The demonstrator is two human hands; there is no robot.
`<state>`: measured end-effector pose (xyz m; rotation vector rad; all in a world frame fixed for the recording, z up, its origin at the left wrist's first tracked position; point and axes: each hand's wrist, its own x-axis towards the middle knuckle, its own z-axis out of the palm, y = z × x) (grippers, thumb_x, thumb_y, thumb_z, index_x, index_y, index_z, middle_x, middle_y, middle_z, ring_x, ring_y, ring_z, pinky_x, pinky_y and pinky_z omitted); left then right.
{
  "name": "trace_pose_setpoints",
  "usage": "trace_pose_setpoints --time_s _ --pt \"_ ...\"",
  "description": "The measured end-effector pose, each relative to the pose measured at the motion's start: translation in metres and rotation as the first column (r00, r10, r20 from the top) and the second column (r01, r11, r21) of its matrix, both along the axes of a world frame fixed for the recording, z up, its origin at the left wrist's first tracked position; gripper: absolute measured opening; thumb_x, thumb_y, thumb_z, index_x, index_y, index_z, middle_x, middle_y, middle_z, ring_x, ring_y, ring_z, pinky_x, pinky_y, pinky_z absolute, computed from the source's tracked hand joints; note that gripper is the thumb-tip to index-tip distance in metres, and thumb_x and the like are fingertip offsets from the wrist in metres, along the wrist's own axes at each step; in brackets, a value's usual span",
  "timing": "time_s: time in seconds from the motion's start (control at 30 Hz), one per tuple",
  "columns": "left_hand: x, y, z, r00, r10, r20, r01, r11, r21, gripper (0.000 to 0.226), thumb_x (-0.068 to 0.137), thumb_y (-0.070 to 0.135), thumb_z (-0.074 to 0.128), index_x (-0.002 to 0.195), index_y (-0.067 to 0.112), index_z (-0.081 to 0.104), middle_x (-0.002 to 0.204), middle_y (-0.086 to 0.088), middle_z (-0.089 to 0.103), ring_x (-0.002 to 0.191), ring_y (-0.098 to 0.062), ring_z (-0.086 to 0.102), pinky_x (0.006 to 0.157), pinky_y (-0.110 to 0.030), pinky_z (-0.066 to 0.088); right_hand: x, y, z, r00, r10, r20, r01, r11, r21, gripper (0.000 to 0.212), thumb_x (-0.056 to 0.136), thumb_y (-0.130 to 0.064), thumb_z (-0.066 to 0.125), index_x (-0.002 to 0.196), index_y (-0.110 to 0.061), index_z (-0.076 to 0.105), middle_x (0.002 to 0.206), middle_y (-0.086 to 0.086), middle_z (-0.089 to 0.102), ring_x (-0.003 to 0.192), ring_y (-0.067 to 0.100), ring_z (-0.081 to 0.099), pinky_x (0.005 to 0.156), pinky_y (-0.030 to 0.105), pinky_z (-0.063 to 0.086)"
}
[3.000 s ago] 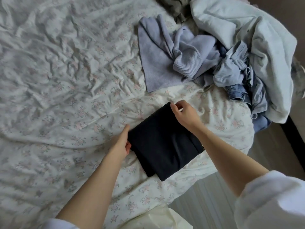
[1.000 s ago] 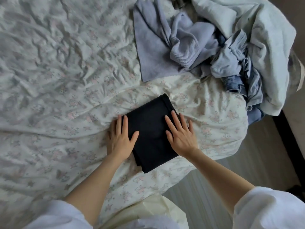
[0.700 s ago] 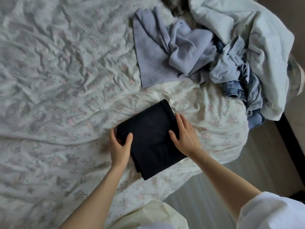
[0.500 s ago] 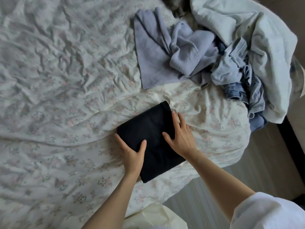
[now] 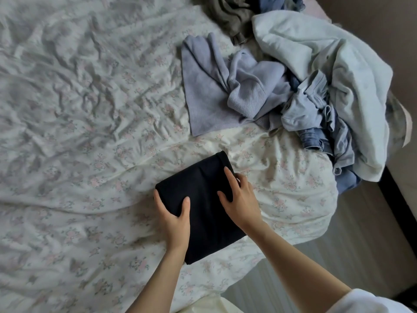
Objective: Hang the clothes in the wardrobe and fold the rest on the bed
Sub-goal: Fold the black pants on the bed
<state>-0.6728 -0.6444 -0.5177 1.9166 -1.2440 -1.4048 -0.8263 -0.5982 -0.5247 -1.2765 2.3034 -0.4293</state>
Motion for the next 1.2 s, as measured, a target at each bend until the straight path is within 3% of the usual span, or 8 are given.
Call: trace_pose_setpoints --time_s 0.13,0.23,0.3,0.43,0.57,0.77,0.93,1.2 --pt "-0.001 -0.009 0.01 0.996 0.075 -0.054 -0.076 0.997 -0.015 0.063 0.096 0.035 0.05 0.149 0.031 0.016 0.154 0.008 0.025 0.138 -0.011 0.03 0.113 -0.035 0.03 0.005 0.0 0.007 0.982 -0.127 0.136 0.138 0.988 -0.074 0.057 0.096 -0.031 0.05 0.147 -0.022 0.026 0.135 0.006 0.041 0.118 0.021 0.046 0.089 0.026 0.044" --pt "0.002 -0.024 0.008 0.99 0.133 -0.052 -0.13 0.99 0.058 0.058 0.098 0.04 0.042 0.149 0.031 0.016 0.154 0.005 0.024 0.138 -0.015 0.03 0.106 -0.03 0.03 0.007 -0.007 0.009 0.861 -0.383 0.335 0.399 0.917 0.021 0.057 0.097 -0.038 0.044 0.147 -0.02 0.024 0.136 0.007 0.043 0.122 0.02 0.046 0.093 0.025 0.039" --pt "0.005 -0.035 0.0 0.982 0.191 -0.012 -0.185 0.963 0.196 0.053 0.1 0.044 0.034 0.148 0.029 0.02 0.153 0.001 0.028 0.135 -0.021 0.034 0.102 -0.034 0.032 0.009 -0.013 0.009 0.839 -0.437 0.323 0.421 0.899 0.123 0.052 0.099 -0.04 0.037 0.145 -0.017 0.028 0.129 0.011 0.05 0.12 0.025 0.048 0.095 0.032 0.042" --pt "0.013 -0.047 -0.012 0.978 0.188 0.094 -0.21 0.898 0.388 0.056 0.1 0.051 0.021 0.149 0.024 0.023 0.154 -0.004 0.027 0.138 -0.028 0.03 0.111 -0.043 0.026 0.021 -0.024 0.014 0.923 -0.355 0.146 0.327 0.926 0.188 0.047 0.102 -0.035 0.027 0.145 -0.016 0.027 0.113 0.013 0.059 0.106 0.032 0.054 0.092 0.04 0.043" --pt "0.008 -0.047 -0.007 0.973 0.178 0.15 -0.214 0.938 0.274 0.055 0.101 0.047 0.019 0.148 0.019 0.027 0.153 -0.007 0.029 0.136 -0.03 0.032 0.11 -0.043 0.026 0.034 -0.031 0.026 0.951 -0.308 -0.011 0.305 0.936 0.177 0.048 0.102 -0.038 0.02 0.148 -0.024 0.018 0.11 0.007 0.053 0.1 0.024 0.052 0.09 0.037 0.042" --pt "0.002 -0.06 0.026 0.945 0.299 0.133 -0.317 0.937 0.145 0.056 0.101 0.047 0.019 0.15 0.02 0.021 0.156 -0.006 0.023 0.139 -0.029 0.029 0.112 -0.042 0.021 0.042 -0.049 0.055 0.966 -0.25 0.06 0.25 0.968 0.012 0.046 0.102 -0.034 0.02 0.146 -0.021 0.022 0.116 0.004 0.049 0.105 0.021 0.047 0.091 0.034 0.036" --pt "0.006 -0.1 0.077 0.925 0.375 0.058 -0.373 0.927 -0.04 0.049 0.101 0.041 0.023 0.143 0.018 0.033 0.147 -0.008 0.037 0.13 -0.031 0.039 0.103 -0.038 0.031 0.044 -0.086 0.1 0.971 -0.201 0.131 0.221 0.961 -0.168 0.044 0.101 -0.032 0.024 0.143 -0.02 0.03 0.111 0.004 0.051 0.097 0.02 0.049 0.088 0.037 0.042" --pt "0.062 -0.142 0.18 0.846 0.525 -0.096 -0.527 0.795 -0.299 0.045 0.101 0.039 0.024 0.135 0.017 0.044 0.137 -0.007 0.05 0.121 -0.028 0.047 0.09 -0.029 0.032 0.098 -0.148 0.189 0.986 -0.041 0.16 0.115 0.866 -0.487 0.037 0.1 -0.024 0.032 0.134 -0.011 0.043 0.111 0.004 0.054 0.101 0.02 0.05 0.088 0.038 0.043"
